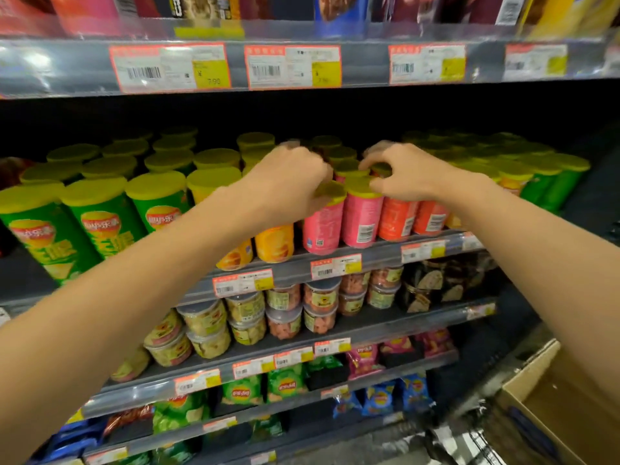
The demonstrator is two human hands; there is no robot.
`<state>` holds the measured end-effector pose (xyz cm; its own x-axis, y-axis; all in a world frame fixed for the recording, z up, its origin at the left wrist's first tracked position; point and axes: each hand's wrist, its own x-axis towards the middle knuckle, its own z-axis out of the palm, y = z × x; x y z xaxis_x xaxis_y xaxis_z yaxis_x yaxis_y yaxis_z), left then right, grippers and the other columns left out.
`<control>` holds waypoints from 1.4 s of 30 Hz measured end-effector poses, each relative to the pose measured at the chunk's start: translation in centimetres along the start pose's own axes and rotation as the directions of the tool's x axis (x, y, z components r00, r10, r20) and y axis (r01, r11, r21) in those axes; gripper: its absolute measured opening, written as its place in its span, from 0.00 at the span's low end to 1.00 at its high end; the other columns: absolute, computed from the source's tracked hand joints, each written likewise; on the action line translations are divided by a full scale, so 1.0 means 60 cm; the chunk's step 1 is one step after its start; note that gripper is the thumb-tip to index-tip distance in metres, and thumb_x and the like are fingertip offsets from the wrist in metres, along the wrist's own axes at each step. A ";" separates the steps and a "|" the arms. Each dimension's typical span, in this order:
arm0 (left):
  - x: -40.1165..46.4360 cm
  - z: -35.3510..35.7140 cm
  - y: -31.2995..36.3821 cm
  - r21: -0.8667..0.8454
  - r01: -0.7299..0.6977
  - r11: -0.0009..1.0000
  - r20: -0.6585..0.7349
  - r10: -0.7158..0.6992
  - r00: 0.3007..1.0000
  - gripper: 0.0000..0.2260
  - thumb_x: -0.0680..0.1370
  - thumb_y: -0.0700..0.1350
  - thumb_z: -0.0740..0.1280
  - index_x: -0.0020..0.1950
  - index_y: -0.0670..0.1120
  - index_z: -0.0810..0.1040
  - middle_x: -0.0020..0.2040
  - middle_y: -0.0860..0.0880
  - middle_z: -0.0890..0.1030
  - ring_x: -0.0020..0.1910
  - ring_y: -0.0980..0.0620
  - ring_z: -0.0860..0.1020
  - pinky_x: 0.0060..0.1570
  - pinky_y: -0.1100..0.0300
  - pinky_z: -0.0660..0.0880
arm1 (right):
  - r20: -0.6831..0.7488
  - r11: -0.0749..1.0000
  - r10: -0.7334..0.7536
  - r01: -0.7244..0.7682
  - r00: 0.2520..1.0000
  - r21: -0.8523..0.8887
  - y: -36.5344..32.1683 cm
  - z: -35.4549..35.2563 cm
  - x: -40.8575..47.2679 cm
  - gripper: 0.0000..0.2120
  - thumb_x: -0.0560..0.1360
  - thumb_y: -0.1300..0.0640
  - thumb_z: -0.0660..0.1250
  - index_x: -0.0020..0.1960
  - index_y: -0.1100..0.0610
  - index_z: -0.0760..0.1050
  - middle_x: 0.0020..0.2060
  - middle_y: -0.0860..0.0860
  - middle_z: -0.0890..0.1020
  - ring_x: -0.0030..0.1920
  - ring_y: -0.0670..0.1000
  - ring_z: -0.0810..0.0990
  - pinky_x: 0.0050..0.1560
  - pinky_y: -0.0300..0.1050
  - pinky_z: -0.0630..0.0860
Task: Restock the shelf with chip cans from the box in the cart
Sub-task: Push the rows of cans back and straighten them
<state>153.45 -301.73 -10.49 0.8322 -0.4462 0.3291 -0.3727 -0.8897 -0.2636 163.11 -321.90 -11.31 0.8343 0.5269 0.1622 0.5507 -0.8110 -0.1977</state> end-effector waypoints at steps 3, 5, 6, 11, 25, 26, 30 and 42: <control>0.023 0.036 0.009 -0.008 0.079 0.997 0.125 -0.078 0.989 0.18 0.77 0.43 0.67 0.67 0.45 0.73 0.58 0.42 0.80 0.58 0.38 0.77 0.51 0.47 0.76 | 0.098 0.999 0.000 0.004 0.995 -0.043 0.024 -0.003 0.003 0.25 0.74 0.53 0.70 0.71 0.50 0.73 0.71 0.51 0.73 0.70 0.54 0.71 0.65 0.42 0.68; 0.034 0.054 0.013 -0.028 0.126 0.992 0.194 -0.118 0.974 0.24 0.77 0.36 0.65 0.73 0.47 0.68 0.62 0.42 0.78 0.60 0.39 0.76 0.54 0.46 0.76 | 0.133 0.996 -0.022 0.034 0.991 -0.082 0.040 -0.003 0.010 0.26 0.73 0.54 0.71 0.71 0.50 0.73 0.71 0.51 0.73 0.69 0.54 0.72 0.64 0.42 0.69; 0.038 0.059 0.014 -0.033 0.139 0.990 0.205 -0.129 0.970 0.25 0.77 0.34 0.64 0.74 0.47 0.67 0.64 0.42 0.77 0.62 0.40 0.75 0.56 0.46 0.75 | 0.141 0.995 -0.048 0.060 0.989 -0.083 0.047 -0.002 0.016 0.26 0.72 0.55 0.72 0.69 0.49 0.74 0.71 0.51 0.74 0.68 0.54 0.73 0.66 0.44 0.70; 0.043 0.058 0.019 -0.063 0.202 0.977 0.217 -0.184 0.959 0.21 0.78 0.35 0.67 0.71 0.43 0.73 0.66 0.43 0.77 0.66 0.43 0.73 0.62 0.53 0.70 | 0.161 0.985 -0.156 0.166 0.975 -0.051 0.072 0.000 0.033 0.23 0.72 0.53 0.75 0.66 0.49 0.78 0.65 0.49 0.79 0.64 0.53 0.77 0.66 0.51 0.73; 0.064 0.059 0.058 0.026 0.376 0.926 0.195 -0.374 0.907 0.20 0.77 0.49 0.70 0.68 0.47 0.77 0.64 0.43 0.78 0.64 0.41 0.74 0.62 0.48 0.73 | 0.061 0.893 -0.442 0.445 0.895 -0.063 0.075 0.014 0.045 0.13 0.70 0.43 0.75 0.41 0.50 0.75 0.56 0.51 0.80 0.56 0.53 0.78 0.57 0.54 0.77; 0.063 0.056 0.056 0.022 0.379 0.925 0.217 -0.374 0.902 0.21 0.76 0.48 0.72 0.69 0.47 0.76 0.65 0.44 0.78 0.65 0.42 0.74 0.62 0.48 0.73 | 0.083 0.896 -0.435 0.441 0.896 -0.060 0.081 0.013 0.047 0.12 0.70 0.45 0.75 0.47 0.49 0.76 0.61 0.51 0.79 0.61 0.54 0.77 0.61 0.54 0.76; 0.063 0.045 0.050 0.005 0.379 0.925 0.267 -0.366 0.891 0.23 0.75 0.42 0.73 0.69 0.47 0.76 0.67 0.45 0.76 0.66 0.42 0.74 0.64 0.49 0.72 | 0.087 0.918 -0.392 0.395 0.916 -0.021 0.093 0.014 0.053 0.19 0.72 0.50 0.75 0.62 0.49 0.78 0.65 0.50 0.77 0.64 0.53 0.76 0.65 0.54 0.74; 0.074 0.037 0.064 0.007 0.408 0.913 0.283 -0.393 0.875 0.24 0.75 0.47 0.73 0.70 0.45 0.75 0.66 0.45 0.77 0.64 0.43 0.75 0.61 0.52 0.73 | 0.047 0.885 -0.465 0.466 0.884 -0.013 0.097 0.014 0.035 0.17 0.72 0.45 0.74 0.58 0.52 0.80 0.64 0.50 0.77 0.64 0.52 0.74 0.63 0.50 0.73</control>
<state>156.62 -306.94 -12.03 0.9907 -0.0136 0.1351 0.0018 -0.9936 -0.1131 168.08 -325.33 -12.93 0.4829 0.8549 0.1897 0.8755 -0.4754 -0.0867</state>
